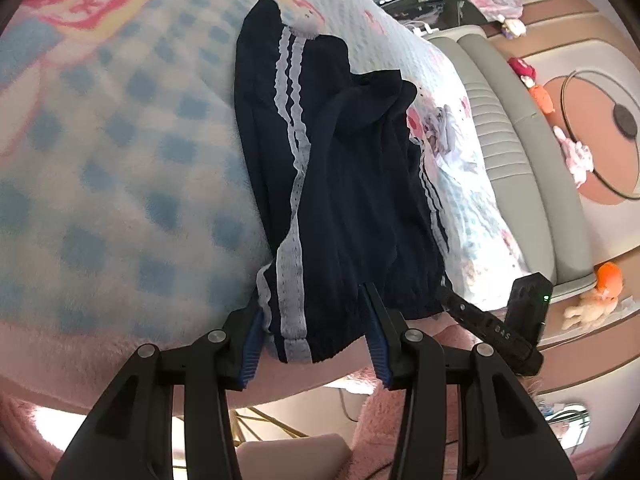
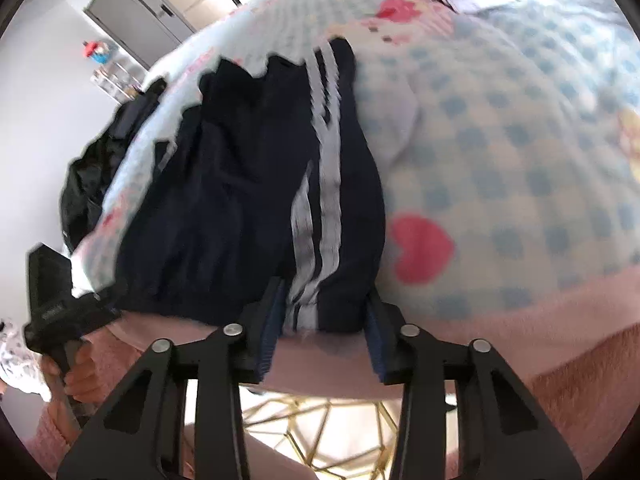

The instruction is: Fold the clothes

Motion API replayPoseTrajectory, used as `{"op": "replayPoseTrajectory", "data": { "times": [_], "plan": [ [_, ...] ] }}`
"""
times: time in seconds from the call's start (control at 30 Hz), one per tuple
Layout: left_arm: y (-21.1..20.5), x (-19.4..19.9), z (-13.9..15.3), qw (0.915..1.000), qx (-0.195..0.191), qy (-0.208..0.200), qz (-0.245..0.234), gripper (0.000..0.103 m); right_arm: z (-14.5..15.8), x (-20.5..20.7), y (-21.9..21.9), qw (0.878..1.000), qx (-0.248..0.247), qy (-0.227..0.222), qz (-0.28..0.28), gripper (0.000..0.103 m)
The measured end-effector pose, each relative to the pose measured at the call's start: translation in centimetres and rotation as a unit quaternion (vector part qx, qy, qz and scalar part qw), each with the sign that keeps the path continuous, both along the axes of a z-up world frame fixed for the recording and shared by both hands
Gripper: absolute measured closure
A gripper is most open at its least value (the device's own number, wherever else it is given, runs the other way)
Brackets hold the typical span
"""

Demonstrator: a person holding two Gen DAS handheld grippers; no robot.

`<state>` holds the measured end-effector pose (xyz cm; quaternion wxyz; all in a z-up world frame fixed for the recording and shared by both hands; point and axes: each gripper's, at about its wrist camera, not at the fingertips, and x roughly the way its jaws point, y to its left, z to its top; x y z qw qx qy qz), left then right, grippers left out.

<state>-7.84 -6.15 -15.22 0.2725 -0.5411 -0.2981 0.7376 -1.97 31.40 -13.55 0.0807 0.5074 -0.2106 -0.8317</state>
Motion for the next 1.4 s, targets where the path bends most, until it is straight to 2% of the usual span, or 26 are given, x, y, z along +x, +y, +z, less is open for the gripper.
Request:
{"op": "replayPoseTrajectory", "data": {
  "times": [0.03, 0.1, 0.13, 0.17, 0.27, 0.33, 0.47, 0.53, 0.6, 0.67, 0.8, 0.87, 0.93, 1.0, 1.1, 1.17, 1.23, 1.3, 1.37, 1.4],
  "plan": [
    [0.0, -0.2, -0.1, 1.0, 0.001, -0.004, 0.003, 0.059, -0.4, -0.6, -0.1, 1.0, -0.009, -0.004, 0.002, 0.063],
    [0.1, -0.3, 0.1, 0.9998, -0.019, 0.001, 0.01, 0.081, -1.1, -1.7, -0.7, 1.0, -0.001, -0.023, 0.01, 0.069],
    [0.3, -0.1, 0.8, 0.9992, -0.035, 0.014, 0.013, 0.087, -1.3, -2.1, -1.1, 0.999, 0.002, -0.03, 0.016, 0.081],
    [0.5, 0.2, 1.4, 0.9982, -0.051, 0.026, 0.016, 0.089, -0.5, -2.0, -1.5, 1.0, -0.006, -0.017, 0.026, 0.092],
    [0.6, 1.4, 4.7, 0.9953, -0.058, 0.073, 0.026, 0.091, 3.1, -1.3, -2.1, 0.998, -0.034, 0.04, 0.038, 0.095],
    [0.4, 2.2, 7.1, 0.9934, -0.049, 0.1, 0.026, 0.091, 6.1, -0.9, -2.1, 0.996, -0.03, 0.076, 0.04, 0.095],
    [-0.6, 3.9, 12.4, 0.9895, 0.005, 0.143, 0.018, 0.092, 12.0, 0.4, -1.4, 0.988, -0.034, 0.145, 0.034, 0.095],
    [-1.1, 5.0, 15.8, 0.9828, 0.032, 0.182, 0.011, 0.092, 14.9, 1.2, -0.7, 0.982, -0.05, 0.18, 0.031, 0.095],
    [-1.5, 5.0, 17.6, 0.9789, 0.022, 0.202, 0.019, 0.092, 17.2, 1.6, -0.1, 0.976, -0.062, 0.209, 0.024, 0.095],
    [-1.9, 3.9, 18.0, 0.9793, 0.007, 0.201, 0.023, 0.092, 17.0, 0.1, -0.2, 0.978, -0.053, 0.201, 0.019, 0.095],
    [-1.6, 1.1, 22.3, 0.9713, 0.005, 0.237, 0.023, 0.092, 12.9, -5.8, -0.2, 0.994, -0.023, 0.109, 0.023, 0.095],
    [-1.5, -0.3, 24.4, 0.9668, 0.004, 0.254, 0.024, 0.092, 14.3, -8.5, 0.1, 0.993, 0.003, 0.113, 0.022, 0.095],
    [-1.4, -1.7, 26.5, 0.9621, 0.003, 0.272, 0.024, 0.092, 19.8, -10.2, 0.0, 0.983, 0.007, 0.179, 0.025, 0.095],
    [-1.2, -3.1, 28.6, 0.957, 0.002, 0.289, 0.024, 0.092, 26.5, -10.6, 0.0, 0.966, 0.014, 0.259, 0.021, 0.095],
    [-1.0, -5.2, 31.8, 0.9487, 0.001, 0.315, 0.024, 0.092, 32.6, -9.9, 0.5, 0.942, 0.006, 0.336, 0.009, 0.095],
    [-0.9, -6.6, 33.9, 0.9428, 0.0, 0.332, 0.024, 0.091, 33.9, -9.2, 1.0, 0.935, -0.013, 0.355, 0.008, 0.094],
    [0.2, -6.5, 31.7, 0.9483, -0.014, 0.316, 0.02, 0.091, 32.7, -8.5, 1.1, 0.938, -0.026, 0.346, 0.009, 0.094],
    [0.5, -6.4, 28.0, 0.9583, -0.03, 0.284, 0.013, 0.091, 29.2, -8.1, 0.7, 0.95, -0.009, 0.313, 0.005, 0.094],
    [0.7, -6.6, 21.2, 0.9798, -0.033, 0.197, 0.013, 0.091, 23.9, -7.8, 0.2, 0.965, 0.004, 0.262, 0.004, 0.094],
    [0.8, -6.6, 17.8, 0.9876, -0.034, 0.153, 0.013, 0.091, 20.3, -8.0, 0.1, 0.975, 0.005, 0.222, 0.0, 0.094]
  ]
}}
